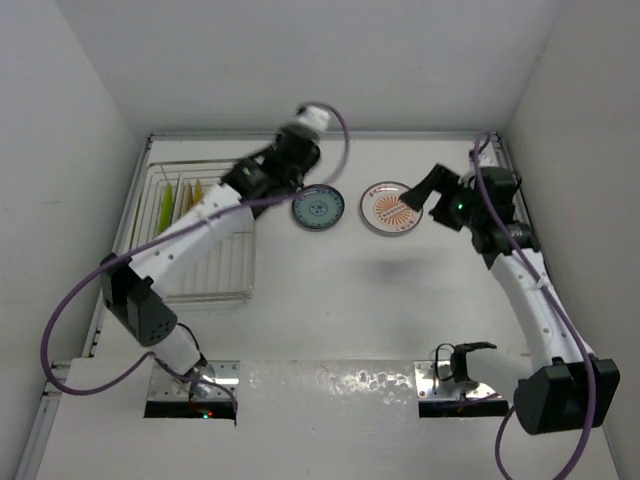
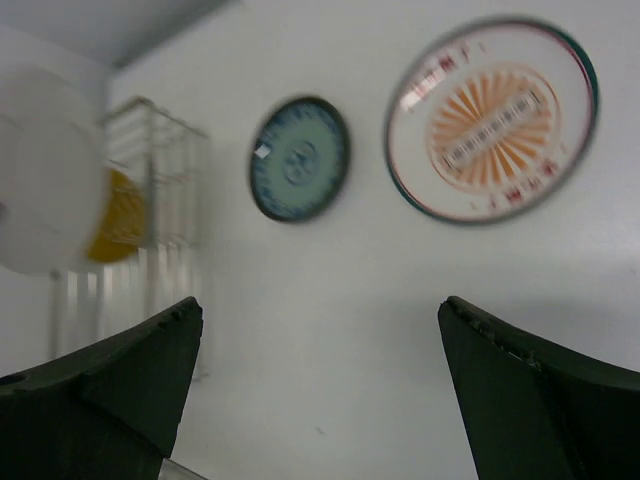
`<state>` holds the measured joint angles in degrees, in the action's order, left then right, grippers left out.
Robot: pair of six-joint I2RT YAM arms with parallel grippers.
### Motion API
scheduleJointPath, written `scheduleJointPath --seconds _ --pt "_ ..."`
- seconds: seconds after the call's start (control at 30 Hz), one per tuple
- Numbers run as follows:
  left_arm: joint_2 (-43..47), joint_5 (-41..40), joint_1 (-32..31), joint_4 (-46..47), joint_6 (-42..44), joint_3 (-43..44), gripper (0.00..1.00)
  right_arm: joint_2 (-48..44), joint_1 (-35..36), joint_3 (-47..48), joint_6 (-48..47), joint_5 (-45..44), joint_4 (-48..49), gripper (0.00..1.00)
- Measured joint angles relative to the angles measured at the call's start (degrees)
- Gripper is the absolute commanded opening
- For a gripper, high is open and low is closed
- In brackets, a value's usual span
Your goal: Unload the plates from the dish rack
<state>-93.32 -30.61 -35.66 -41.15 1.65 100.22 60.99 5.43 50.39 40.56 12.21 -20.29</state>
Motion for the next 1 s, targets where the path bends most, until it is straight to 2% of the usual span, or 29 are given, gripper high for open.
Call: scheduleJointPath --seconds 0.17,0.27,0.37,0.5,0.63,0.7,0.77,0.8,0.83,0.9,0.93,1.0 --pt "10.2 -14.8 -20.4 21.6 18.2 -30.1 0.00 7.4 -5.3 12.2 3.6 12.9 4.0 0.99" --pt "15.1 -20.5 -30.1 34.0 30.4 -43.0 0.00 12.6 -5.3 16.7 4.1 19.6 4.9 0.98" --pt "15.8 -24.3 -37.0 42.0 39.0 -47.2 0.00 14.9 -4.1 16.1 3.6 23.3 4.1 0.98" --pt "13.2 -27.2 -43.2 50.1 45.9 -47.4 0.00 16.5 0.1 14.1 1.3 26.8 2.4 0.97" --pt "8.7 -28.2 -46.2 52.5 48.5 -47.4 0.00 17.2 6.0 8.9 -0.8 31.6 3.6 0.97" --pt "7.0 -28.0 -46.6 51.8 48.6 -47.4 0.00 17.1 7.2 5.7 -1.1 33.2 4.4 0.93" --pt "6.0 -27.8 -46.8 50.9 48.6 -47.4 0.00 17.1 7.1 3.1 -1.2 34.1 5.0 0.84" --pt "5.8 -27.8 -46.8 50.7 48.4 -47.4 0.00 17.1 7.1 2.4 -1.4 34.3 5.3 0.68" --pt "5.8 -27.8 -46.8 50.4 48.4 -47.4 0.00 17.1 7.1 1.6 -1.6 34.6 5.7 0.63" --pt "5.8 -27.9 -46.9 50.4 48.2 -47.4 0.00 17.0 7.1 0.4 -1.5 34.9 6.9 0.47" --pt "5.8 -28.0 -47.0 50.4 48.1 -47.4 0.00 16.9 7.1 -0.2 -1.4 35.1 7.6 0.25" --pt "5.7 -27.5 -47.2 50.3 47.9 -47.4 0.00 16.6 7.1 -1.1 -0.9 36.4 9.3 0.00"
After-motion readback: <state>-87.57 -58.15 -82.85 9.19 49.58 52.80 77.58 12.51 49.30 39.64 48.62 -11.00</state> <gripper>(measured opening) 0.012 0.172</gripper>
